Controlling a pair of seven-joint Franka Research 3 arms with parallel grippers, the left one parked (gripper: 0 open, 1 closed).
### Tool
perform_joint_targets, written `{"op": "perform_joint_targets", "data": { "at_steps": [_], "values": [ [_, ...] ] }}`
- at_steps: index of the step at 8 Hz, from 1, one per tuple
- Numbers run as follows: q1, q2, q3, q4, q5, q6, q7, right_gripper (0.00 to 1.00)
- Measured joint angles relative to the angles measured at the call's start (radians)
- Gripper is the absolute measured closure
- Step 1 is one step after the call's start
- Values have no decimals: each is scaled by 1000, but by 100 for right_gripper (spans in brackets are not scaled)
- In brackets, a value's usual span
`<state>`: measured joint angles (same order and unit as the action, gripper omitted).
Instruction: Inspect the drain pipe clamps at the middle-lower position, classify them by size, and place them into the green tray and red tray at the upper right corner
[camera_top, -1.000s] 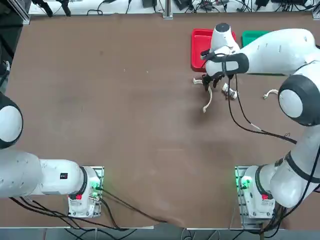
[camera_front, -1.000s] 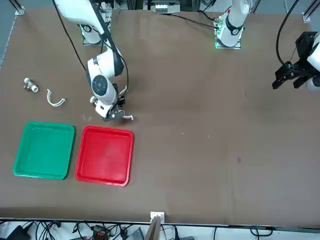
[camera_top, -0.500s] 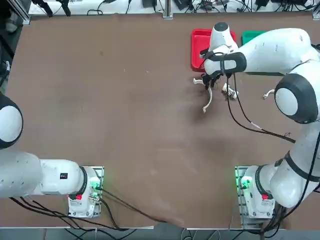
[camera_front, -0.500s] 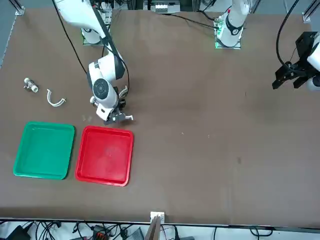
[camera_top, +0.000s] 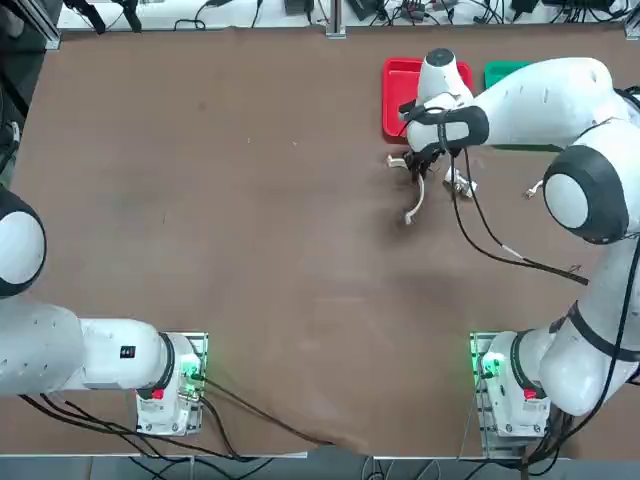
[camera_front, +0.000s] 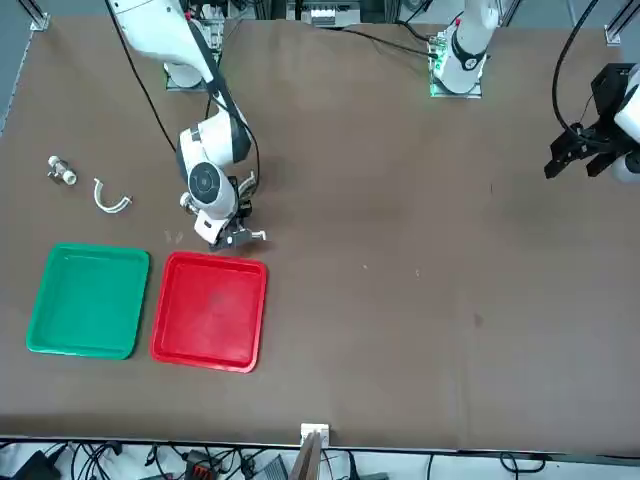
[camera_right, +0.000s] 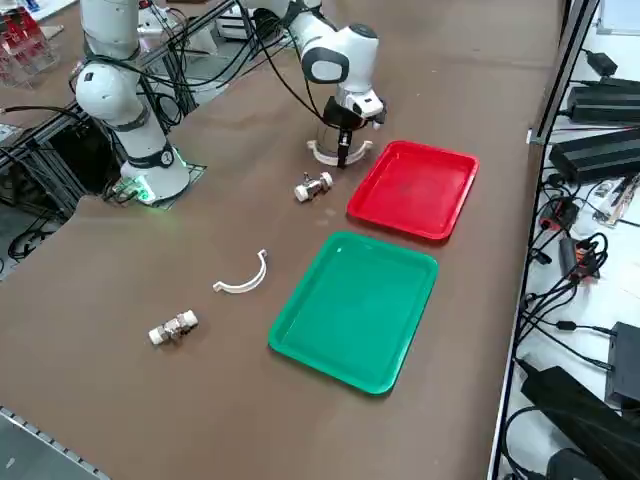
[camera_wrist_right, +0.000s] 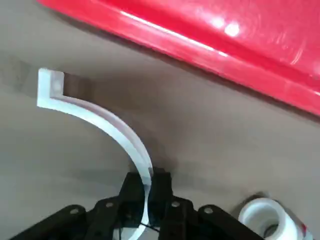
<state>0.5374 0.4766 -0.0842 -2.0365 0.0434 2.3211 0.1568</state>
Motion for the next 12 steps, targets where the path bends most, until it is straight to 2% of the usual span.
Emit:
{"op": "perform_joint_targets", "data": {
  "at_steps": [2, 4, 6, 8, 10, 12],
  "values": [
    [0, -2, -1, 42, 4, -24, 2, 93],
    [-8, -34, -14, 173, 12, -201, 26, 93],
    [-69, -70, -23, 322, 12, -372, 31, 93],
    [-164, -54, -24, 375, 12, -382, 23, 93],
    [-241, 71, -22, 471, 23, -338, 17, 93],
    [-274, 231, -21, 614, 63, -321, 16, 93]
  ]
}}
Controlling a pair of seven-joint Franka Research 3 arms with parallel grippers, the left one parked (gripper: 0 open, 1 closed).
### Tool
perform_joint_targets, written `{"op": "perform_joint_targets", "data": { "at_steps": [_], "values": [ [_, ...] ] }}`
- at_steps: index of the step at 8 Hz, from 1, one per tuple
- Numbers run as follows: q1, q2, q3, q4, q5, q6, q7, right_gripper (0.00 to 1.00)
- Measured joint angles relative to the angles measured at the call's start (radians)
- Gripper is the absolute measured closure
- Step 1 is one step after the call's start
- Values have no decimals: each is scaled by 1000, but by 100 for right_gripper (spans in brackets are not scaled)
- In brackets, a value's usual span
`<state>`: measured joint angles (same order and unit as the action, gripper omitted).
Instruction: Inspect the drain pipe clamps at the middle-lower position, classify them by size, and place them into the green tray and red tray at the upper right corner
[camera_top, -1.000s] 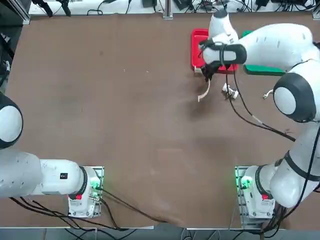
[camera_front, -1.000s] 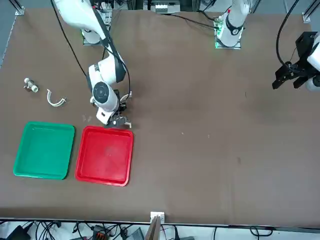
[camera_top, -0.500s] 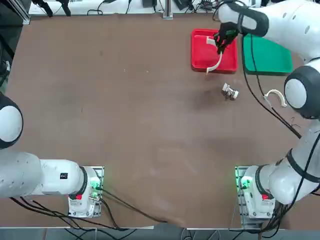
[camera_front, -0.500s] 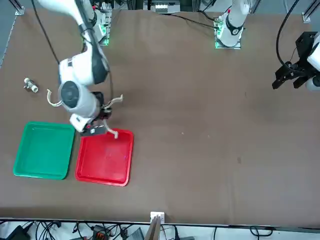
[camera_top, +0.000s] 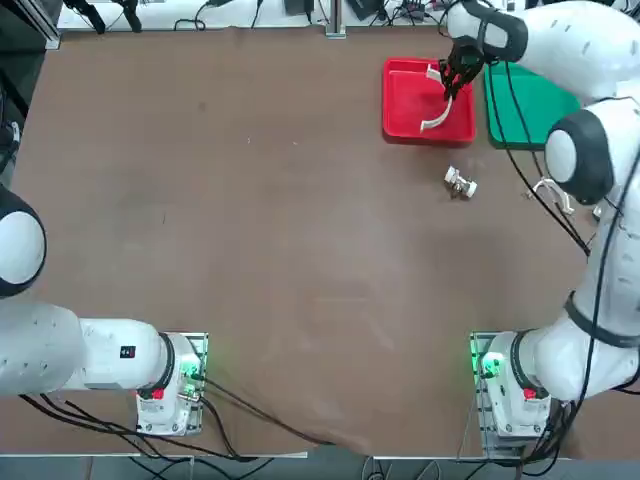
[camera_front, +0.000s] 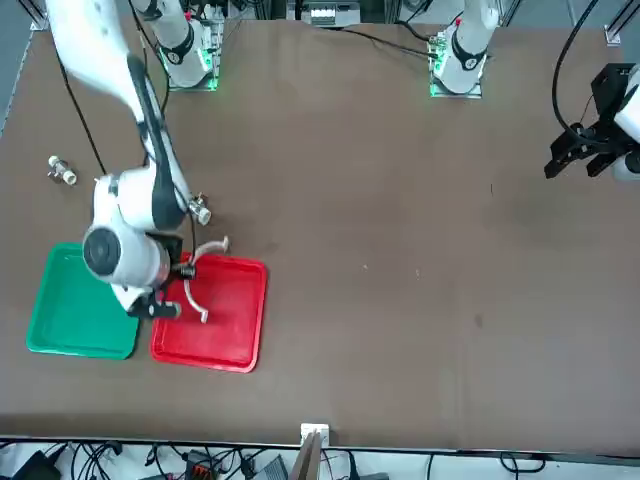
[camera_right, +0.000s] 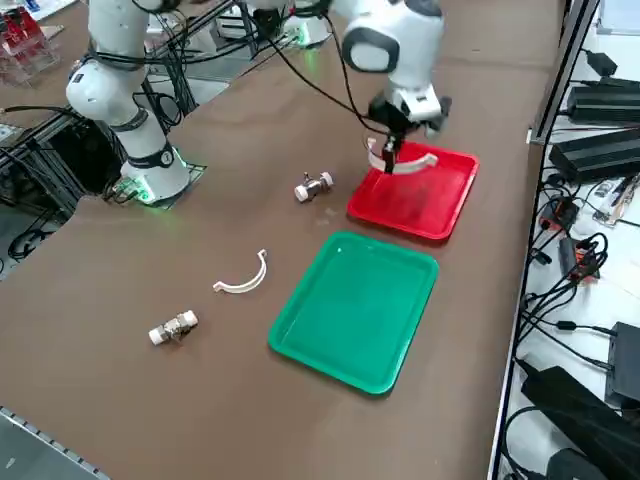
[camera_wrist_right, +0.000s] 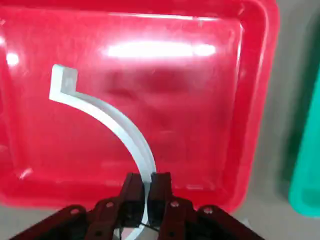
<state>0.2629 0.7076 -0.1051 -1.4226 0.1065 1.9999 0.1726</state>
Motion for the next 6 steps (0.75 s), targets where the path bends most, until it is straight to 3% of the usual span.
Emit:
{"op": "perform_joint_targets", "data": {
  "at_steps": [1, 2, 4, 6],
  "values": [
    [-8, 55, 0, 44, 6, 30, 0, 92],
    [-15, 91, 0, 64, 8, 87, 0, 79],
    [-23, 114, 0, 75, 9, 141, 0, 42],
    [-44, 82, -3, 102, 8, 4, -48, 6]
  ]
}}
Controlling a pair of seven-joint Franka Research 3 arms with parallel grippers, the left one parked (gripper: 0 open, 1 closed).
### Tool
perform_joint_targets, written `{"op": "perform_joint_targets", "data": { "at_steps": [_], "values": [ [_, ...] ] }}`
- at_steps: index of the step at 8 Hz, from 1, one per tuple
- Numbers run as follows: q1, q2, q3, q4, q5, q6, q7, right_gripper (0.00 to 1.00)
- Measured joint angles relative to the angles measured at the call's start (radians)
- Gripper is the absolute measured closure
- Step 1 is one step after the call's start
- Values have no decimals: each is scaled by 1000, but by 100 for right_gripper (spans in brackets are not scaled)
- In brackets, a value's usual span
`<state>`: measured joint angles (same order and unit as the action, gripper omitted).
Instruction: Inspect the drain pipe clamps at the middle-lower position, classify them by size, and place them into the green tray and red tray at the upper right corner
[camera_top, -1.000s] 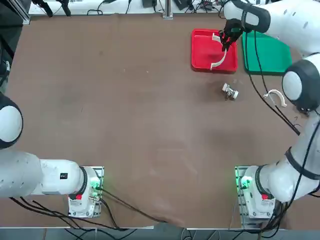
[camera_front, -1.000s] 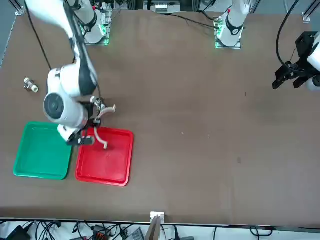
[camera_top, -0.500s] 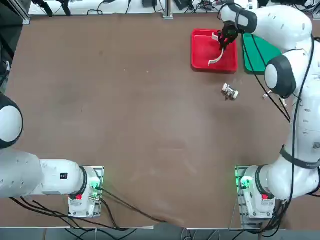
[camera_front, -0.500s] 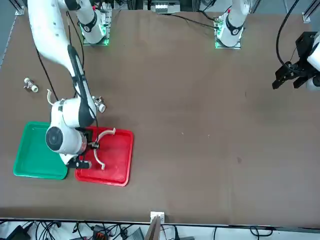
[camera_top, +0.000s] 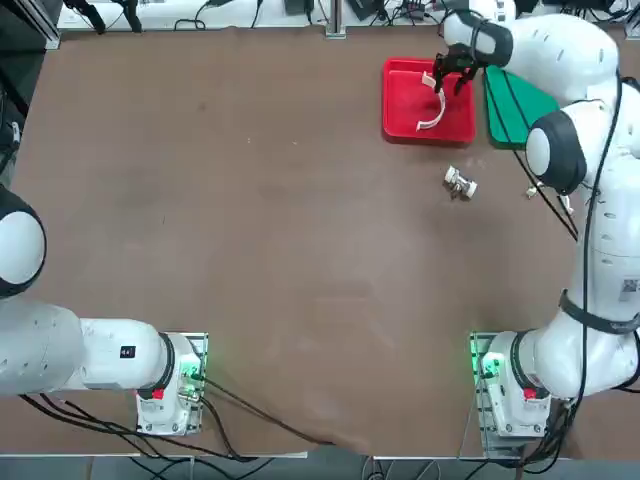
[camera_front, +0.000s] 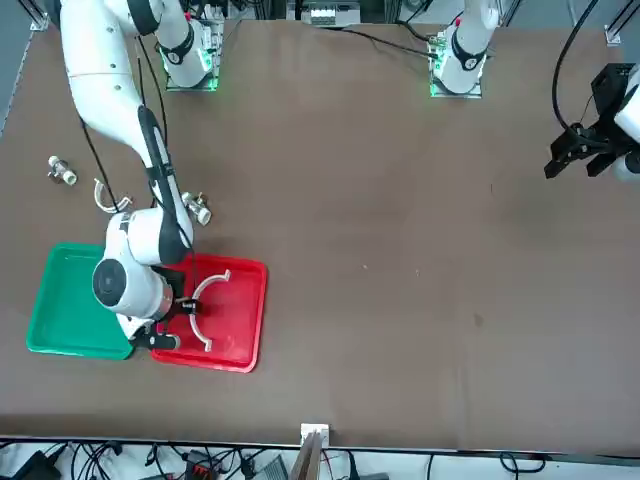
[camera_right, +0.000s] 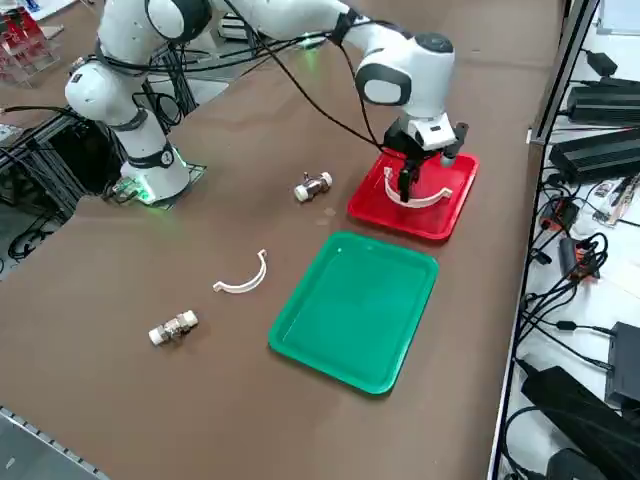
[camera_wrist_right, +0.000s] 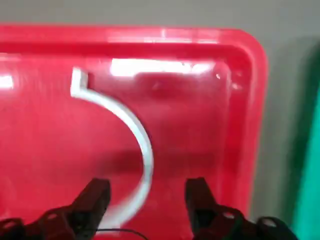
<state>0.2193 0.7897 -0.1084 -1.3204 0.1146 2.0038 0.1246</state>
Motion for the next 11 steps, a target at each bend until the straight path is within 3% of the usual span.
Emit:
{"op": "perform_joint_targets", "data": {
  "at_steps": [2, 5, 8, 11],
  "values": [
    [-68, -107, -14, -19, -12, -181, -198, 0],
    [-222, -287, -22, -265, -112, -181, -589, 0],
    [-306, -449, -22, -634, -230, 77, -837, 0],
    [-438, -485, -23, -903, -243, 373, -1161, 0]
  ]
}}
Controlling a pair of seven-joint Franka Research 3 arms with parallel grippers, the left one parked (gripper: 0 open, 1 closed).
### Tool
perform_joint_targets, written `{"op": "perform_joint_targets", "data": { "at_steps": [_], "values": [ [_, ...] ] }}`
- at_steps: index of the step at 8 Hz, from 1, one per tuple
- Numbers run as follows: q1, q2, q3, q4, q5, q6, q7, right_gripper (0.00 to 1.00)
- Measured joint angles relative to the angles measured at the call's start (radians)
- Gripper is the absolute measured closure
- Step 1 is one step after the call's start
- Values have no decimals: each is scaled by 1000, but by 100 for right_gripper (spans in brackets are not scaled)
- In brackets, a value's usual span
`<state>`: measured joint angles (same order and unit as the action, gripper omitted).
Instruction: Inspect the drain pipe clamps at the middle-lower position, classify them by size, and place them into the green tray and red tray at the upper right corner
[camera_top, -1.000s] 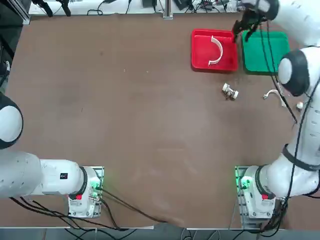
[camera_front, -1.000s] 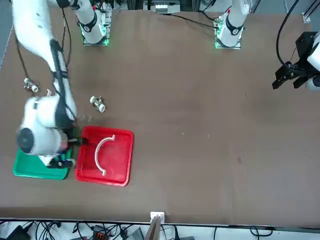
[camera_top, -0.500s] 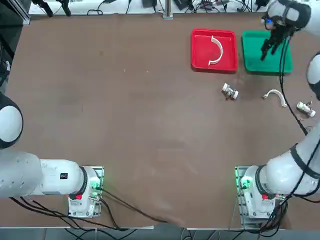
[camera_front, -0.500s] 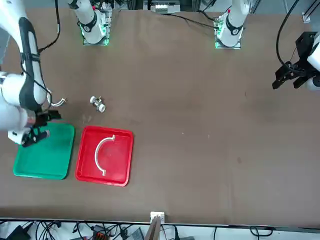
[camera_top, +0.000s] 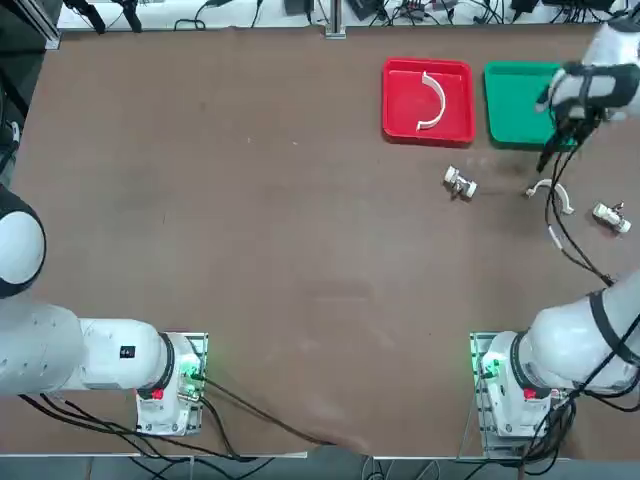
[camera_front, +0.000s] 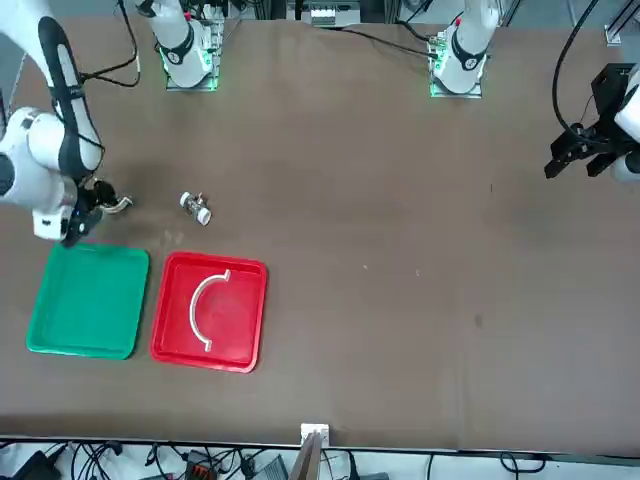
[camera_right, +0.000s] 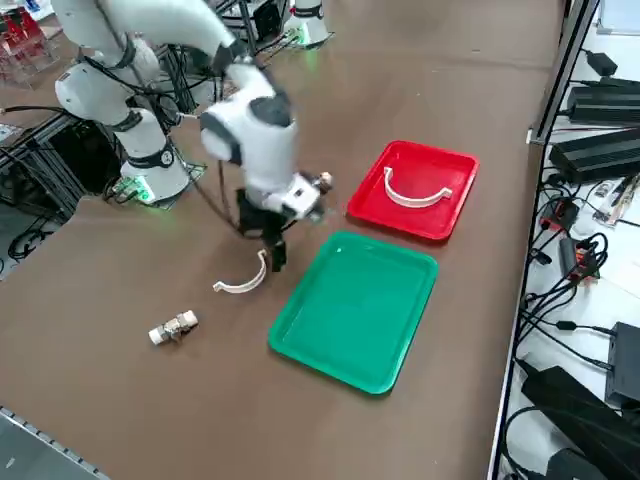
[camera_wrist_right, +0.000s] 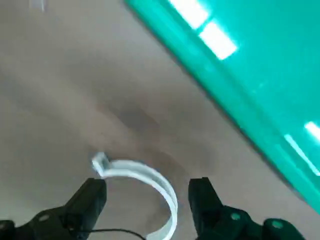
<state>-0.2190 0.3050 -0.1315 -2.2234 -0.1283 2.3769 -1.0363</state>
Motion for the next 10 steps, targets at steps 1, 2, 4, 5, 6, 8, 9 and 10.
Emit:
{"op": "perform_joint_targets", "data": {
  "at_steps": [1, 2, 4, 5, 6, 8, 9, 10],
  "values": [
    [-38, 1, 0, -39, 0, 45, -86, 1],
    [-68, 1, 0, -67, 0, 80, -137, 4],
    [-85, 7, 1, -126, -12, 184, -161, 8],
    [-85, 18, 3, -145, -15, 226, -163, 9],
    [-85, 27, 4, -149, -18, 248, -163, 13],
    [-85, 12, 7, -150, -19, 234, -164, 55],
    [-85, 9, 6, -148, -19, 237, -164, 74],
    [-86, 3, 6, -146, -19, 237, -159, 92]
  ]
}}
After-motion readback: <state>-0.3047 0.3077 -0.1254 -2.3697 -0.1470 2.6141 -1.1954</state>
